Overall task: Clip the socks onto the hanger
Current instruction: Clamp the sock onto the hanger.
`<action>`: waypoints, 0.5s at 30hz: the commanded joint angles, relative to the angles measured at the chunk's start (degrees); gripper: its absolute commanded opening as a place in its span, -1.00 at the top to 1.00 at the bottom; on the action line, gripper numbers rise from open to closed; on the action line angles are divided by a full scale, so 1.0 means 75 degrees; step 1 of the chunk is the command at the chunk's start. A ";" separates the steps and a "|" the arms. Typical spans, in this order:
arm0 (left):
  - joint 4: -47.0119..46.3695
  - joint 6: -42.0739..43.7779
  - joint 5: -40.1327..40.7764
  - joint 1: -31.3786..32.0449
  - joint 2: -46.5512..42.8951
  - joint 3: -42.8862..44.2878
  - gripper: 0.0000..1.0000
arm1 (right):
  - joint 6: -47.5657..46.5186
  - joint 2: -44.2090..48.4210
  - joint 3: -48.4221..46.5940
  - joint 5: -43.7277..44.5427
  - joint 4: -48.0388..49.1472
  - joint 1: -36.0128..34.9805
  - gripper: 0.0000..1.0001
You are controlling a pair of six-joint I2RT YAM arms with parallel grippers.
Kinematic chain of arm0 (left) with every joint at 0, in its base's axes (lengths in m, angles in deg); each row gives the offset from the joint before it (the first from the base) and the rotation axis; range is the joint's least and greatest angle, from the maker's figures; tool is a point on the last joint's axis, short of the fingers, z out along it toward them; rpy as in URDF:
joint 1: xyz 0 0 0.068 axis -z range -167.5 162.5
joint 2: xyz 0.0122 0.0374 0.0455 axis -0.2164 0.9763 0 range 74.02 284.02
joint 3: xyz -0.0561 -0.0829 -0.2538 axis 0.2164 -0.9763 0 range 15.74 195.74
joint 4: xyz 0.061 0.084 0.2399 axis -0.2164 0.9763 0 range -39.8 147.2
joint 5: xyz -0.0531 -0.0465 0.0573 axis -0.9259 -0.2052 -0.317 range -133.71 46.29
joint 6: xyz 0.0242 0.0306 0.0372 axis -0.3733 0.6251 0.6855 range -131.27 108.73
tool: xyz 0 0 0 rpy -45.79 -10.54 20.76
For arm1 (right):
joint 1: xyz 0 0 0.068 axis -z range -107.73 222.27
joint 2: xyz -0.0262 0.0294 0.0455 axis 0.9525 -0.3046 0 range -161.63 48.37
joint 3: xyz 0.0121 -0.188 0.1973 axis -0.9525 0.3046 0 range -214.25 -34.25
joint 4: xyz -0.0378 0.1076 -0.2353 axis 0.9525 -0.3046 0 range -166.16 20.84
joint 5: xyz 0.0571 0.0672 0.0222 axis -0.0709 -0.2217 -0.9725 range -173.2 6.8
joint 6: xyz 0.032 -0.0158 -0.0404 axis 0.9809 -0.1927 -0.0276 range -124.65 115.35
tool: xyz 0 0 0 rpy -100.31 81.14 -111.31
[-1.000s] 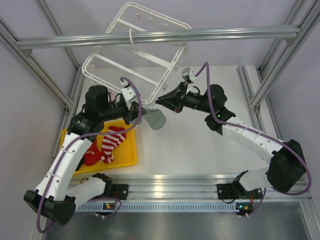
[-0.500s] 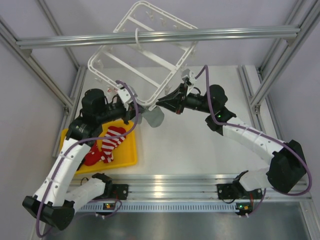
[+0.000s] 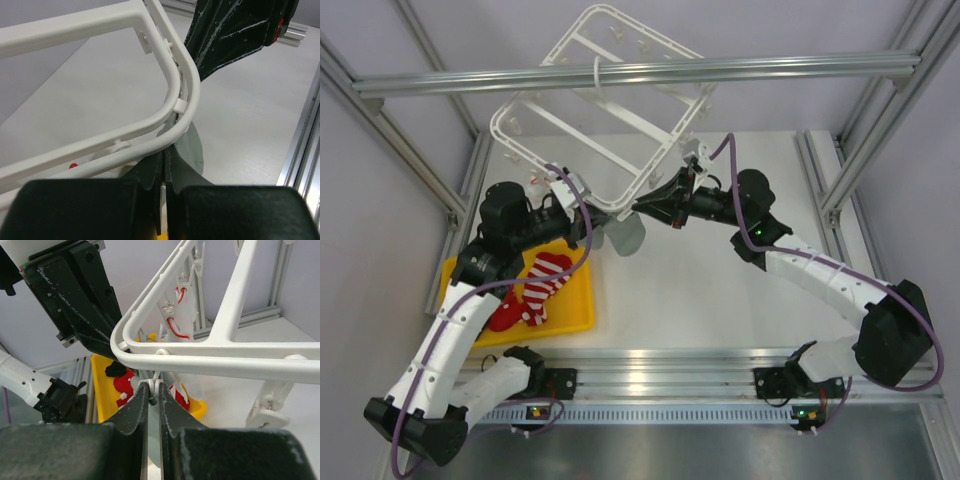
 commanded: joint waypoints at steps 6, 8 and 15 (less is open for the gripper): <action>-0.1204 -0.0621 0.0154 -0.0025 -0.0133 0.0031 1.00 | -0.0544 0.0081 -0.0213 -0.0856 -0.0864 0.0001 1.00; -0.1205 -0.0645 0.0096 -0.0025 -0.0145 0.0031 1.00 | -0.0556 0.0058 -0.0271 -0.0845 -0.0946 -0.0011 0.85; -0.1170 -0.0703 0.0108 -0.0025 -0.0215 -0.0027 1.00 | -0.0462 0.0081 -0.0307 -0.0774 -0.0924 0.0001 0.21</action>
